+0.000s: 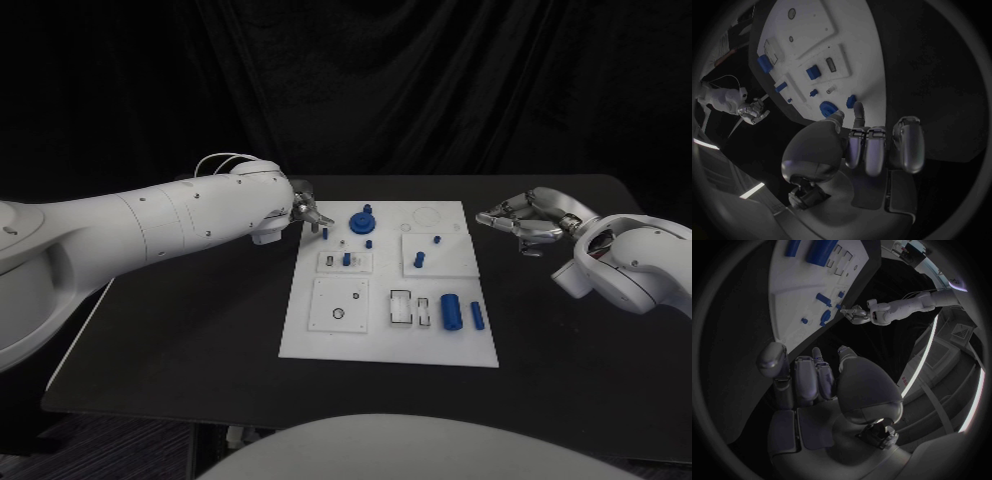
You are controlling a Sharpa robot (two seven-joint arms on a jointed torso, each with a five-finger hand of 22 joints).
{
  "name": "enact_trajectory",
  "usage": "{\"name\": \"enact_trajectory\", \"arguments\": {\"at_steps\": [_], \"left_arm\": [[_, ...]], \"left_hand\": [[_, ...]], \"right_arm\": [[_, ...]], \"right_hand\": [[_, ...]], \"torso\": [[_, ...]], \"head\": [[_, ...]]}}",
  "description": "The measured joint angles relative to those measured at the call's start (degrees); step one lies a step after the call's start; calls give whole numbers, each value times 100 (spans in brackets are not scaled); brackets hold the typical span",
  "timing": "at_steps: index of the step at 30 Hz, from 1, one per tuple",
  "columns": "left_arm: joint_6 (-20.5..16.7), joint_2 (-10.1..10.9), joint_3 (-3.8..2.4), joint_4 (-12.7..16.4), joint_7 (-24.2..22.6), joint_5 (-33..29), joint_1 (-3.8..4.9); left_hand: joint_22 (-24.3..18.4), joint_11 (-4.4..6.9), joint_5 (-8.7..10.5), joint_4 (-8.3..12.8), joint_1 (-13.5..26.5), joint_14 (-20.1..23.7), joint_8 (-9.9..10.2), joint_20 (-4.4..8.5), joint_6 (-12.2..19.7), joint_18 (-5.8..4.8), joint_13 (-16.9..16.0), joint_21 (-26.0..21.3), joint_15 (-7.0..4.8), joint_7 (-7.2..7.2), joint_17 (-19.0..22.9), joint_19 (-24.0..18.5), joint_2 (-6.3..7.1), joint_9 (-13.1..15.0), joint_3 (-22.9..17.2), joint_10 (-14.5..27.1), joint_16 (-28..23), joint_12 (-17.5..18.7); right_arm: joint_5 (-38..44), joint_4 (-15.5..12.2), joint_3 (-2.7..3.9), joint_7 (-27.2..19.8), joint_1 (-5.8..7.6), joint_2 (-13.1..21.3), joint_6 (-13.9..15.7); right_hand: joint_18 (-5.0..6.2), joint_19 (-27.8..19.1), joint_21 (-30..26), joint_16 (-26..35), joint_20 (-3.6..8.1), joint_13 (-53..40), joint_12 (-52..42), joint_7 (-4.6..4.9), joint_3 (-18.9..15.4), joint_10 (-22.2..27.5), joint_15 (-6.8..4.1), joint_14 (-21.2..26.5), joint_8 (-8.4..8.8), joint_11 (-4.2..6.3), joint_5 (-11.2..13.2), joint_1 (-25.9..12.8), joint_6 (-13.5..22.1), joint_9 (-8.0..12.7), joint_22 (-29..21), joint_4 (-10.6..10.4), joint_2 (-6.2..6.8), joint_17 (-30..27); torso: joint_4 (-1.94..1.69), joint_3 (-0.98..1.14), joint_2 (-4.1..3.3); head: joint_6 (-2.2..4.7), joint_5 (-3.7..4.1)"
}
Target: Assemble the parts on the task board
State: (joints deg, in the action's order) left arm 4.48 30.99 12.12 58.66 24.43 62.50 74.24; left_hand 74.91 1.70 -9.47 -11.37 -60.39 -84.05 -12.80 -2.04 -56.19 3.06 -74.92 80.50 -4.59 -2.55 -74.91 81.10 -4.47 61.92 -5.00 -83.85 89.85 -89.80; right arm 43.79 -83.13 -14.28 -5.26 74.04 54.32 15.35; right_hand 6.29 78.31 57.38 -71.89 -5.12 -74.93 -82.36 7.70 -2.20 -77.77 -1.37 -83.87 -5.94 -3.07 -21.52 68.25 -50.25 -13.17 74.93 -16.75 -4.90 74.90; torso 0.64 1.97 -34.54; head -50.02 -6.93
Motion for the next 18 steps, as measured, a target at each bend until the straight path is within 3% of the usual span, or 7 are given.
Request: {"name": "enact_trajectory", "arguments": {"at_steps": [18], "left_arm": [[-21, -51, -1, -27, -106, 2, -57]], "left_hand": [[-1, -19, -22, 0, -26, 0, 72, 0, 0, 0, 0, -23, 0, 0, 0, 0, -26, -68, 0, -19, 0, 0]], "right_arm": [[1, -12, 0, 19, -1, 21, -18]], "right_hand": [[0, 0, -37, 24, 0, 1, 0, 0, -16, 21, 0, 0, 0, -21, 0, 0, 0, 5, -1, 16, 0, 0]], "torso": [[2, 1, -3]], "head": [[3, -12]]}}
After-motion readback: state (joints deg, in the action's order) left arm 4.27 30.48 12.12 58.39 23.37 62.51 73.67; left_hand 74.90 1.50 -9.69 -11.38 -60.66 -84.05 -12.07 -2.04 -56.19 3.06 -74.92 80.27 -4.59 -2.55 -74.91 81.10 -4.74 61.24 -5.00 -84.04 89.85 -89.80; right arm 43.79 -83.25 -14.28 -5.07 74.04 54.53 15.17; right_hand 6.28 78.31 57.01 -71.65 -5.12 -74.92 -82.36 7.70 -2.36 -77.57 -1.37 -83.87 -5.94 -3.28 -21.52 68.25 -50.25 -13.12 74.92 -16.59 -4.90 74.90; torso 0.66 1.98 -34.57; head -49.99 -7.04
